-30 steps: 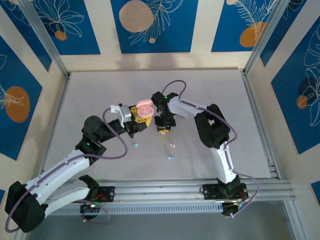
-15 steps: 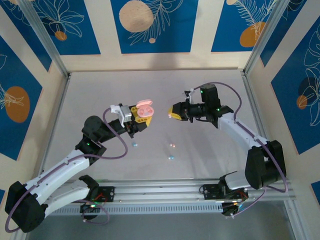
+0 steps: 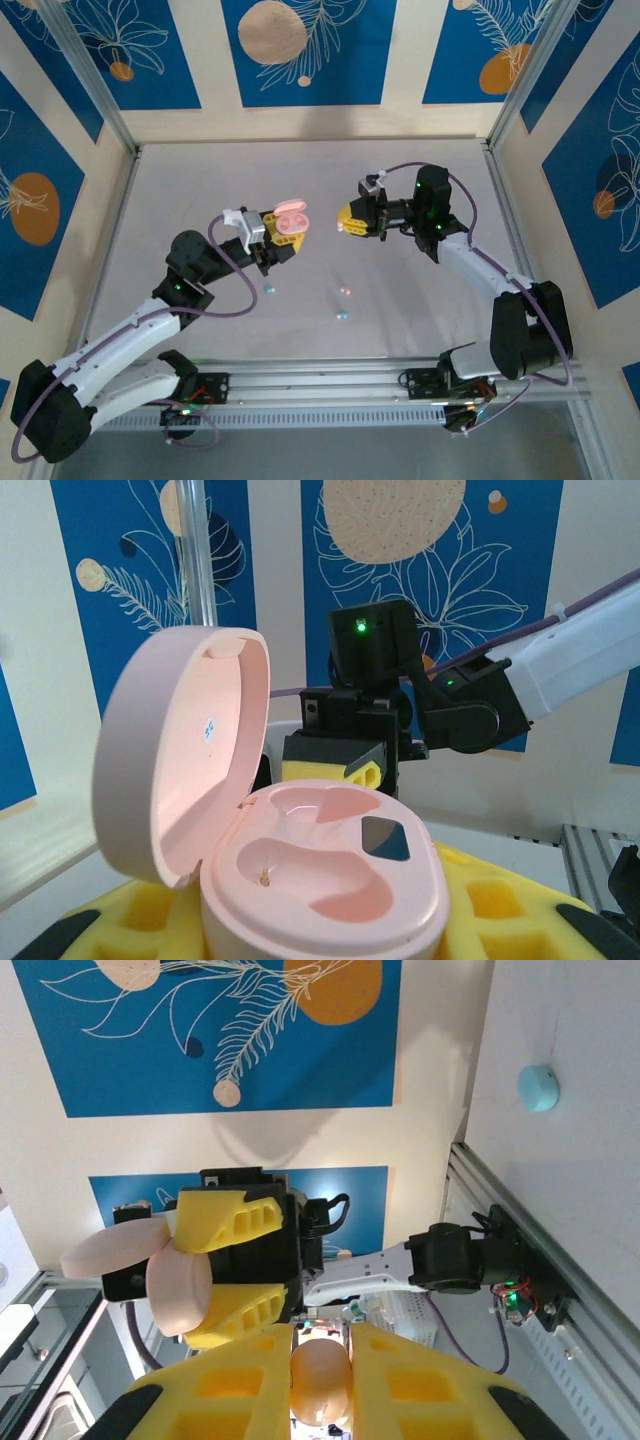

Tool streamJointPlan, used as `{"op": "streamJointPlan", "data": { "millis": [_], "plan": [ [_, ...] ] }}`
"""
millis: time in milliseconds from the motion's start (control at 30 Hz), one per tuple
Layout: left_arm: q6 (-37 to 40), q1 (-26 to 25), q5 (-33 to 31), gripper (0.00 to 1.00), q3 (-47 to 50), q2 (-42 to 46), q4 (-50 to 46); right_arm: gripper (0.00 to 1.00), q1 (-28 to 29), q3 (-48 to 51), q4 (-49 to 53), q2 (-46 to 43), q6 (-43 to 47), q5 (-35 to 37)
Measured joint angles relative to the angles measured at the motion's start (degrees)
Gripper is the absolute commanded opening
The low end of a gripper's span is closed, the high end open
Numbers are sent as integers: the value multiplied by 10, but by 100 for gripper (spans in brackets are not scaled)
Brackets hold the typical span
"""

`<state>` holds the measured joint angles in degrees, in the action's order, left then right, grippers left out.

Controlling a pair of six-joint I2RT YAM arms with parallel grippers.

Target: Insert wireless bluetooth earbuds into charging case

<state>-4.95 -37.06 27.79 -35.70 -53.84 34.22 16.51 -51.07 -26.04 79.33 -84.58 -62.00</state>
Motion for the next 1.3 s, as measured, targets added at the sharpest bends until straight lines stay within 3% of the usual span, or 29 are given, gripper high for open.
{"op": "streamJointPlan", "data": {
  "millis": [133,300,467,767,1300],
  "plan": [
    [5,0,5,27,0,-9,0,19,7,-16,23,-8,7,7],
    [10,0,20,28,0,-27,1,20,39,-101,176,-56,131,57],
    [10,0,35,27,0,-43,5,20,73,-148,231,-110,221,96],
    [5,0,52,27,0,-54,19,20,132,-198,359,-95,353,161],
    [-22,0,67,27,-3,-71,43,20,160,-217,438,-67,426,213]
  ]
}}
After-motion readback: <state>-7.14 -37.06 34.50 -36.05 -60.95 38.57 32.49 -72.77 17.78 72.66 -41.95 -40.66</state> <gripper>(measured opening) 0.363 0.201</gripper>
